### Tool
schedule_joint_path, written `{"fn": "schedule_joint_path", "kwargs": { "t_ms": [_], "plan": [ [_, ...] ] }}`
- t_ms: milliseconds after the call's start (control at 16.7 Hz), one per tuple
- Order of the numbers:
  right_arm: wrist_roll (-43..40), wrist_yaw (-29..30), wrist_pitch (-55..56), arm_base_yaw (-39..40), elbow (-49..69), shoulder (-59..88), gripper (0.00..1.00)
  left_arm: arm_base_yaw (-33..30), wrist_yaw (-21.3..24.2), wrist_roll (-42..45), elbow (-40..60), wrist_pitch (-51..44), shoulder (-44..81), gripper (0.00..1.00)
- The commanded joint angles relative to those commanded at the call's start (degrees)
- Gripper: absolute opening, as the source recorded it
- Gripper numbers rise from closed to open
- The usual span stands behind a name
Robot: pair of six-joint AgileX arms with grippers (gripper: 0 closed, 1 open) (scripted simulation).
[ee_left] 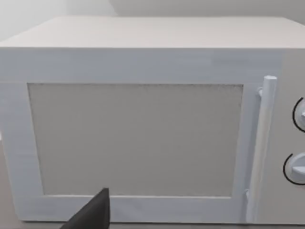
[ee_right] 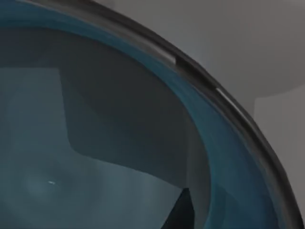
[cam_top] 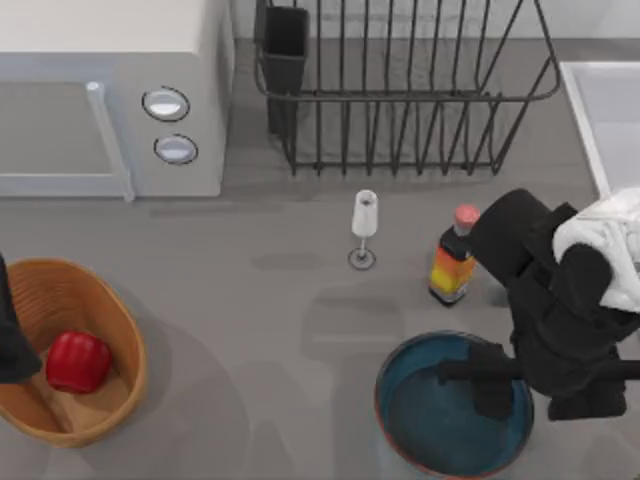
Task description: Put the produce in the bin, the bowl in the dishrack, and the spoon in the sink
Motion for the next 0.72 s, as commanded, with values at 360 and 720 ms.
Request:
{"fn": "schedule_joint_path", "kwargs": {
  "t_ms": [360,720],
  "plan": [
    [0.0,0.0,0.0,0.0,0.0,0.0,0.00,0.0,0.0,0.0,0.0,0.0,0.0,1.00],
    [0.0,0.0,0.0,0.0,0.0,0.0,0.00,0.0,0.0,0.0,0.0,0.0,0.0,1.00]
  ]
}}
